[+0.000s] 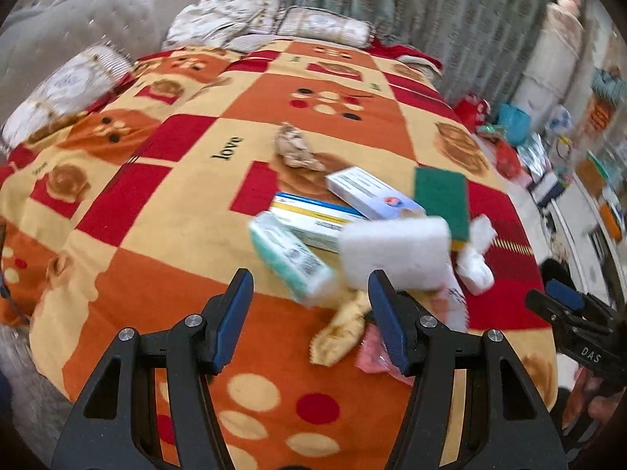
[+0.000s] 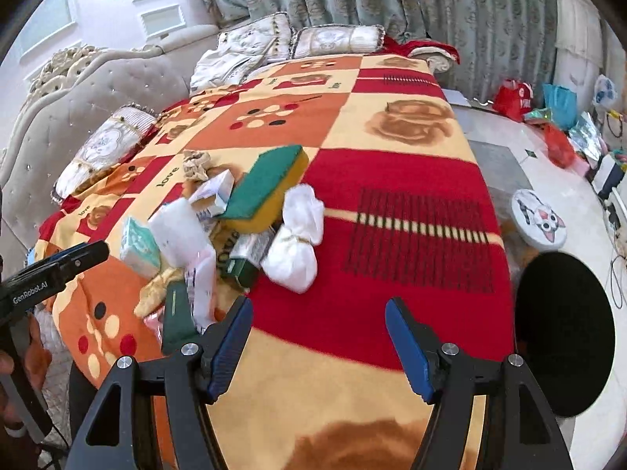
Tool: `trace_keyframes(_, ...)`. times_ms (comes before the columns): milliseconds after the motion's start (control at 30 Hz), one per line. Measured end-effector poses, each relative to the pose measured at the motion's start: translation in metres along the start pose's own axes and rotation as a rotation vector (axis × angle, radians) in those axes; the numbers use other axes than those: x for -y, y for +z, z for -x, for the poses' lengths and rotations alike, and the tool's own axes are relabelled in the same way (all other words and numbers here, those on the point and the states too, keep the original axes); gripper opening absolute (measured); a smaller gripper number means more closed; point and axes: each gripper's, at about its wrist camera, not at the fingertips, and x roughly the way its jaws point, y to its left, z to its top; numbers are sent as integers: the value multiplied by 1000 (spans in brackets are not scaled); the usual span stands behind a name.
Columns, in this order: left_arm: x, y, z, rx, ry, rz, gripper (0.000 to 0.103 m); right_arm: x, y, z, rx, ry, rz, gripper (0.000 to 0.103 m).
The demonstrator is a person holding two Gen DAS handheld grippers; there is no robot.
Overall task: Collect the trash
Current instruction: 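Move both open tools back over the items on the bedspread, then grasp the white-green tube box with the left tool while the right tool grasps the green-yellow sponge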
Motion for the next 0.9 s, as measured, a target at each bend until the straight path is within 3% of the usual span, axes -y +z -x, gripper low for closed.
trace_keyframes(267,-21,20,-25,-17,-24,136,60,-12,52,-26,-8,25,-2,72)
trace_keyframes(467,-26,27,-50,-62,-17,167,60,-14,90,-63,-44,52,-5,79)
trace_keyframes(600,-25,26,-61,-84,-6,161,60,-6,104,-102,-111,104,-31,79)
trace_keyframes(700,-22,24,-70,-108,-14,143,60,-4,106,-127,-168,195,-74,79)
trace_keyframes(767,-22,22,-72,-117,-25,136,59,-4,105,-127,-146,227,-88,67)
trace_keyframes(800,-22,20,-74,-124,-32,135,58,-5,105,-126,-134,235,-87,42)
trace_keyframes(833,-24,19,-74,-126,-48,140,42,-6,106,-123,-125,244,-84,38)
trace_keyframes(900,-27,19,-74,-140,-60,146,25,-9,108,-115,-102,262,-74,31)
